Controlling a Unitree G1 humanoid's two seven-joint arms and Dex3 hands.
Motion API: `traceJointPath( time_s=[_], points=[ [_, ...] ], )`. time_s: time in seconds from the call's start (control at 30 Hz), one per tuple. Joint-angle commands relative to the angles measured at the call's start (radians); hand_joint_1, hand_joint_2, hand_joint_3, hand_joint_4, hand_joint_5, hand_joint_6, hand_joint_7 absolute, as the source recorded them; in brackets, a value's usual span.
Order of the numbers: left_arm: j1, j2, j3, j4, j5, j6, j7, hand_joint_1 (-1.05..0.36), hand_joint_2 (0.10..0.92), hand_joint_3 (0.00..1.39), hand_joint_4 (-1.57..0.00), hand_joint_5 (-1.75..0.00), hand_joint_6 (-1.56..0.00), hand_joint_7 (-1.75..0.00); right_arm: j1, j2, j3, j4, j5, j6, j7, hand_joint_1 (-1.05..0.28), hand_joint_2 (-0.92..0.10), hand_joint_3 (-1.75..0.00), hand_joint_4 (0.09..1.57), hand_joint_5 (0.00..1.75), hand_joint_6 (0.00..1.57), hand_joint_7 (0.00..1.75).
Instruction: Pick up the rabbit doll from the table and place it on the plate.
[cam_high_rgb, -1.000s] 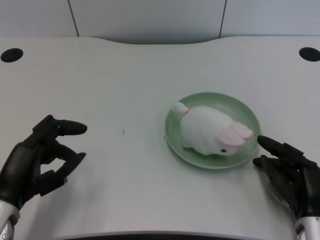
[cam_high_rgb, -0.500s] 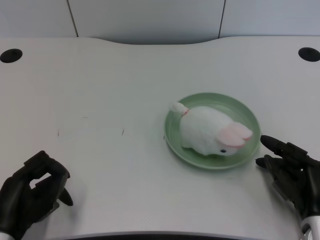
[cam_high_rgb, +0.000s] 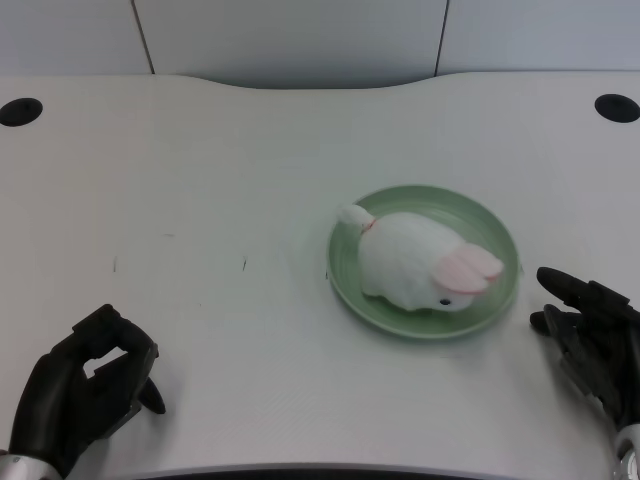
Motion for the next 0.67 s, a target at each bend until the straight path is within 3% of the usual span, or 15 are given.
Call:
traceJointPath(
  time_s=[0.03, 0.23, 0.37, 0.47, 0.5, 0.67],
  points=[
    [-0.017, -0.003, 0.024, 0.039, -0.012, -0.048, -0.001, -0.57, 0.921, 0.44, -0.8, -1.75, -0.55, -1.75, -0.004, -0.016, -0.009, 0.011, 0.007, -0.007, 0.006, -0.3, -0.92, -0.34, 0.53, 0.84, 0.89, 0.02],
    [-0.025, 0.008, 0.027, 0.07, 0.002, -0.081, -0.004, -0.58, 0.921, 0.43, -0.8, -1.75, -0.54, -1.75, -0.003, -0.009, -0.009, -0.002, 0.014, 0.019, 0.01, -0.3, -0.92, -0.33, 0.53, 0.8, 0.89, 0.02],
    [-0.033, 0.029, 0.029, 0.073, 0.001, -0.048, -0.015, -0.59, 0.921, 0.47, -0.76, -1.75, -0.53, -1.75, -0.004, 0.005, -0.019, -0.005, 0.029, 0.009, 0.022, -0.31, -0.92, -0.32, 0.56, 0.82, 0.89, 0.01],
    [-0.034, 0.035, 0.033, 0.068, -0.013, -0.029, -0.028, -0.58, 0.921, 0.49, -0.74, -1.75, -0.52, -1.75, -0.008, 0.012, -0.026, -0.005, 0.043, 0.024, 0.028, -0.35, -0.92, -0.28, 0.59, 0.83, 0.9, 0.01],
    [-0.033, 0.035, 0.032, 0.066, -0.013, -0.026, -0.03, -0.58, 0.921, 0.5, -0.73, -1.75, -0.52, -1.75, -0.008, 0.01, -0.024, -0.006, 0.04, 0.023, 0.029, -0.35, -0.92, -0.28, 0.6, 0.83, 0.9, 0.01],
    [-0.029, 0.03, 0.028, 0.056, -0.006, -0.016, -0.021, -0.55, 0.921, 0.49, -0.75, -1.75, -0.52, -1.75, -0.007, 0.011, -0.031, -0.01, 0.048, 0.024, 0.043, -0.34, -0.92, -0.28, 0.59, 0.84, 0.89, 0.01]
  ],
)
